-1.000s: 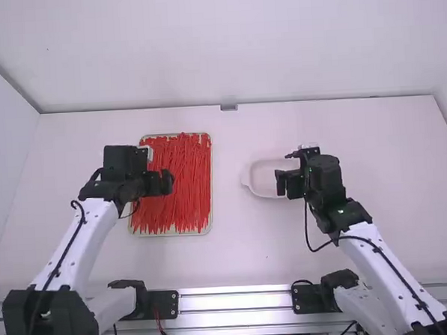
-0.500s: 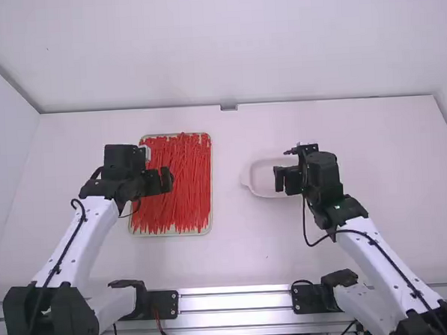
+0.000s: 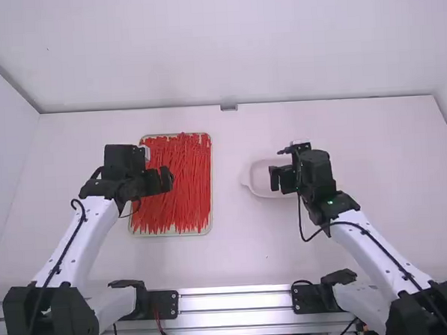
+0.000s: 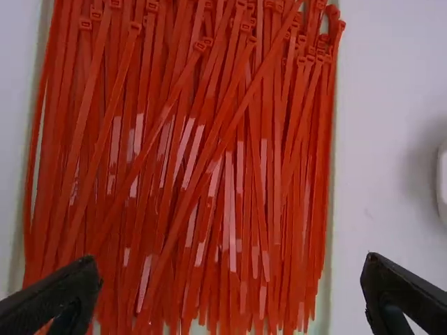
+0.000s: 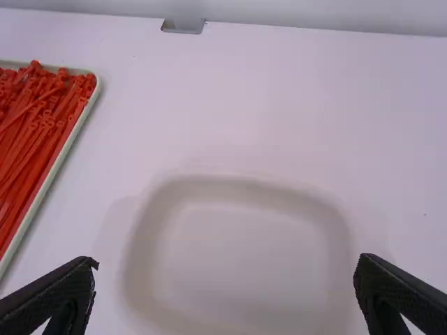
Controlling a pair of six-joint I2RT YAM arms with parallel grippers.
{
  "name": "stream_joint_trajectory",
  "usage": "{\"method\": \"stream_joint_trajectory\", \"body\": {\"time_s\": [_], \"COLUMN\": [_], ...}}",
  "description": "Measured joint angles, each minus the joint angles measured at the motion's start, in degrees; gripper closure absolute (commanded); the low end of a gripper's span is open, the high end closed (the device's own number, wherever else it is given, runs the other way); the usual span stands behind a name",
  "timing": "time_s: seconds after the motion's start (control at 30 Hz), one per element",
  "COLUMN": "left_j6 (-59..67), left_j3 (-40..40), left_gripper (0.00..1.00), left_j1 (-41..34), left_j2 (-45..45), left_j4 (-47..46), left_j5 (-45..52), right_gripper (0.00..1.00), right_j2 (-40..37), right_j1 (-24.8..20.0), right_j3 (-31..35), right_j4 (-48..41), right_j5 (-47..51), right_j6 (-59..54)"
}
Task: Fasten the cable tie
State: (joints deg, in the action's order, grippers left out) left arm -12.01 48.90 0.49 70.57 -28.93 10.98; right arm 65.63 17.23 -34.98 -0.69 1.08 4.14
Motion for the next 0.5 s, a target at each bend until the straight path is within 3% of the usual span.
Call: {"method": "stream_joint_trajectory", "body": {"time_s": [0.33,0.5], "left_j6": [1.75,2.38], "left_j3": [0.02,4.28], "left_gripper": [0.01,0.01], "left_j1": [0.0,0.0], "left_j2": [0.9,5.68], "left_j4": [3.48,2.84], "left_j5": [-2.58,-2.64], "right_gripper": [0.01,0.01], "right_j2": [0.0,0.0], "right_j1": [0.02,0.0], "right_j3": [-2.51,-3.76], "right_j4": [-4.52,-5.31], "right_j5": [-1.27,-2.4], "right_j6": [1.25,0.76]}}
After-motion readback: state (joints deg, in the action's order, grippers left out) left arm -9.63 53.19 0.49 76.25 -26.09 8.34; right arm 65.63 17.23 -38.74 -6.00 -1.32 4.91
